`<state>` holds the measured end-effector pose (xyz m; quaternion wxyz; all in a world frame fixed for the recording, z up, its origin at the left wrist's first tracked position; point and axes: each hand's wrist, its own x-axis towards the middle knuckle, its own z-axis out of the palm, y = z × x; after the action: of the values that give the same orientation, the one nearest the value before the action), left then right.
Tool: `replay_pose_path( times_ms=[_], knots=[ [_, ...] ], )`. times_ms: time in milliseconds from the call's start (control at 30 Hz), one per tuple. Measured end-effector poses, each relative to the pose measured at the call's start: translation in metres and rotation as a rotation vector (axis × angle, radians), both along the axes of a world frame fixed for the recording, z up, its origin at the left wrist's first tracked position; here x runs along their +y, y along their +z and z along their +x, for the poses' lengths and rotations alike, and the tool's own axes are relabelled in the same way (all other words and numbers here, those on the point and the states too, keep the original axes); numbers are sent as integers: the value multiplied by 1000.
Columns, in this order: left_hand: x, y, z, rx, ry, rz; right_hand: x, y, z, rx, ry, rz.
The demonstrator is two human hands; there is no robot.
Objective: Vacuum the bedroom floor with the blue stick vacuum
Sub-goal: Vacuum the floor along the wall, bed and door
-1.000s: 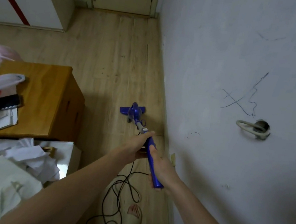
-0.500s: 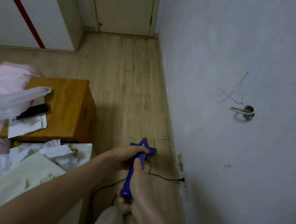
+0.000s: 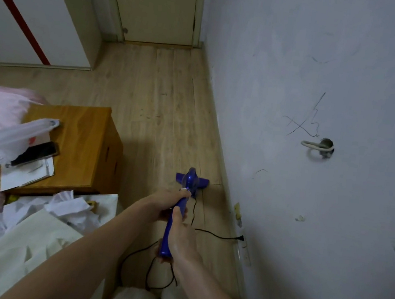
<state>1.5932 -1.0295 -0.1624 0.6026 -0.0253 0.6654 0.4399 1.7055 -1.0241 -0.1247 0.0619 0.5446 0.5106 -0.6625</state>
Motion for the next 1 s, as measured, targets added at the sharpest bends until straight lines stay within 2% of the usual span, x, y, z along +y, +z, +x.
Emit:
replay_pose_path(
  times_ms=[233,367,500,800,1000],
  knots=[
    [80,-11,-17,66,90,-60,84,-25,-23,-30,84,42],
    [117,-3,-41,73,142,-26,127,-24,-50,-20,101,-24],
    [138,3,-62,60,187,-13,147,-18,-76,-34,126,10],
    [181,2,-99,50,172,23,200,-17,-110,-99,182,39],
    [215,-7,-138,18,90,33,235,-20,-137,-72,165,25]
  ],
)
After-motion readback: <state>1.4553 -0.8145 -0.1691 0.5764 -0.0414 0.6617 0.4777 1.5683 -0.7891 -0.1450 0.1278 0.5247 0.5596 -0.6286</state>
